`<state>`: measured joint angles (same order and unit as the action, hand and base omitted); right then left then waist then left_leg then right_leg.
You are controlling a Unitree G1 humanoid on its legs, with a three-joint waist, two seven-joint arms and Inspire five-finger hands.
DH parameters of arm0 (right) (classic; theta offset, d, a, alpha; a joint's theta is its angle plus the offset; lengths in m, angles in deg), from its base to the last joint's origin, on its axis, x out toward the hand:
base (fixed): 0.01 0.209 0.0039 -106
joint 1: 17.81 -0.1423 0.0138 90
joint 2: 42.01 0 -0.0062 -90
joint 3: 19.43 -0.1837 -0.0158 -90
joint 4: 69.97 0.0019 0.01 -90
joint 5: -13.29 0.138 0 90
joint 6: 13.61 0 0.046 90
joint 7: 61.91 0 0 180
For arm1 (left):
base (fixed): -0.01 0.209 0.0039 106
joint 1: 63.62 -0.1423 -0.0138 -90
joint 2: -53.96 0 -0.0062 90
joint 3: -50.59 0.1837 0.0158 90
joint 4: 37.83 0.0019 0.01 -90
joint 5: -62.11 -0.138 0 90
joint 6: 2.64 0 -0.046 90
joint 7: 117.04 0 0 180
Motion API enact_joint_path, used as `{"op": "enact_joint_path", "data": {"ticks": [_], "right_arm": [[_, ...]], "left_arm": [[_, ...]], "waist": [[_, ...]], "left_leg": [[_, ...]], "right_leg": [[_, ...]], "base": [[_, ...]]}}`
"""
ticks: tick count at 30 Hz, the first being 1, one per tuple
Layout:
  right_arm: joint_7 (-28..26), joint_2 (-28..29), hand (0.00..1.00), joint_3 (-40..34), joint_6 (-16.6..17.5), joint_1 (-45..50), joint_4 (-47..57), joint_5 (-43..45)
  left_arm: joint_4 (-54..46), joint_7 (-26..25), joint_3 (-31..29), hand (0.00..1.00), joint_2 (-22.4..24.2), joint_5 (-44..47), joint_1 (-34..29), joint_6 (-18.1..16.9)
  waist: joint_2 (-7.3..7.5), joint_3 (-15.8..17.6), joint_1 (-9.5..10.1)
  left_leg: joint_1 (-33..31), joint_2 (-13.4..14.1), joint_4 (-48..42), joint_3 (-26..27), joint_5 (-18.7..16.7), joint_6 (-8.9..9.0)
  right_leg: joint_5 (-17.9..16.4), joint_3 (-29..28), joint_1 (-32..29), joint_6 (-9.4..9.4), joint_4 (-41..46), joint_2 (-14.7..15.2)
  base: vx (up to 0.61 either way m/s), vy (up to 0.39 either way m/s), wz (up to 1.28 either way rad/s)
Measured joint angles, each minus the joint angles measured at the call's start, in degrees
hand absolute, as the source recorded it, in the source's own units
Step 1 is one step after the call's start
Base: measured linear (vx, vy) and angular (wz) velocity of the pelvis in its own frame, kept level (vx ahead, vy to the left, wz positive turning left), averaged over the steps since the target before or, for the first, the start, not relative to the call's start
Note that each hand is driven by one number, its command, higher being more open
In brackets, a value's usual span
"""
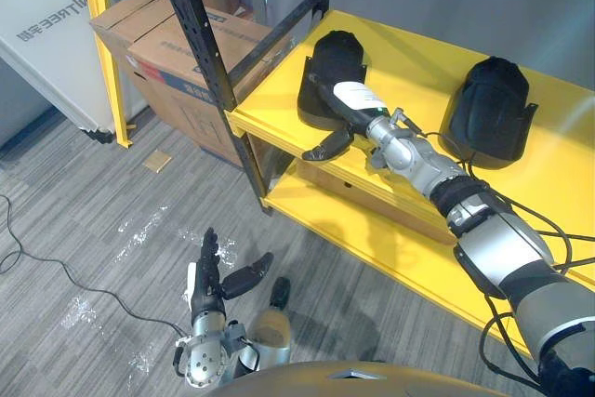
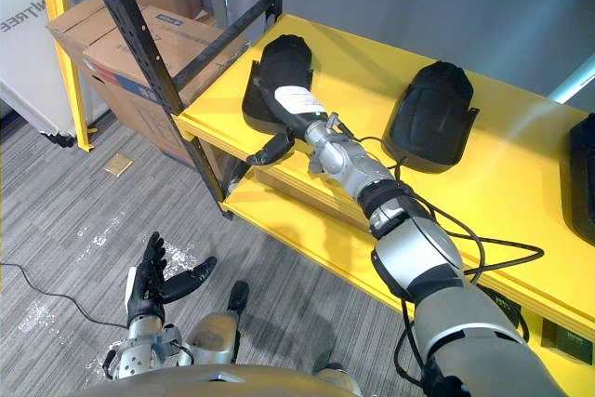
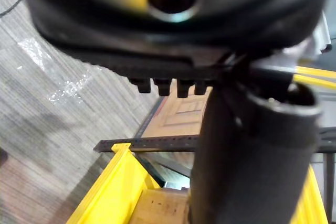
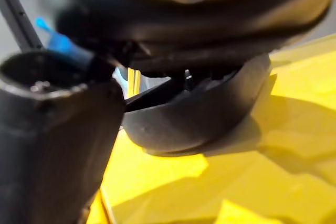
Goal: Walk over and take three plastic housings, then place them on the shelf
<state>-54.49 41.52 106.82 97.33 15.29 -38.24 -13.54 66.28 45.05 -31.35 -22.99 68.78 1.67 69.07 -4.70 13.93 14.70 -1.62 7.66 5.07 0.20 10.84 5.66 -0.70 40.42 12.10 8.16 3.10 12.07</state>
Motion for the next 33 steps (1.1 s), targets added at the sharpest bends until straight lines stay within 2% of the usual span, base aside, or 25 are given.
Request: {"op": "enact_joint_path", "data": {"ticks": [11, 20, 33], "right_arm": [[-4.1, -0.3, 0.00, 0.0, 1.6, -3.1, 0.0, 0.3], [-8.0, -0.3, 0.00, 1.4, 2.4, -3.1, -2.7, 0.3], [-8.6, -0.3, 0.00, 1.4, 3.2, -3.1, -4.2, 0.2]], "left_arm": [[0.0, 1.1, 2.3, 1.00, 0.1, 0.0, 0.1, 2.4], [0.0, 1.1, 2.7, 1.00, 0.1, 0.0, 0.3, 2.5], [0.0, 0.9, 2.9, 1.00, 0.1, -0.1, 0.6, 3.6]], "waist": [[-0.09, 0.0, -0.47], [-0.17, 0.0, -0.45], [-0.72, -0.2, -0.59]], "left_leg": [[0.4, 0.0, 0.0, 0.2, -0.1, 0.00], [0.6, -0.1, 0.0, 0.5, -0.3, -0.39], [1.0, 0.0, 0.0, 0.9, -0.3, -0.45]], "right_leg": [[-2.4, -0.3, -1.1, 0.15, 4.3, 1.5], [-2.8, -0.3, -1.2, 0.08, 5.0, 1.8], [-3.4, -0.6, -1.3, 0.03, 5.9, 2.0]], "base": [[-0.01, -0.003, 0.00], [-0.02, -0.006, 0.00], [-0.03, -0.012, -0.01]]}}
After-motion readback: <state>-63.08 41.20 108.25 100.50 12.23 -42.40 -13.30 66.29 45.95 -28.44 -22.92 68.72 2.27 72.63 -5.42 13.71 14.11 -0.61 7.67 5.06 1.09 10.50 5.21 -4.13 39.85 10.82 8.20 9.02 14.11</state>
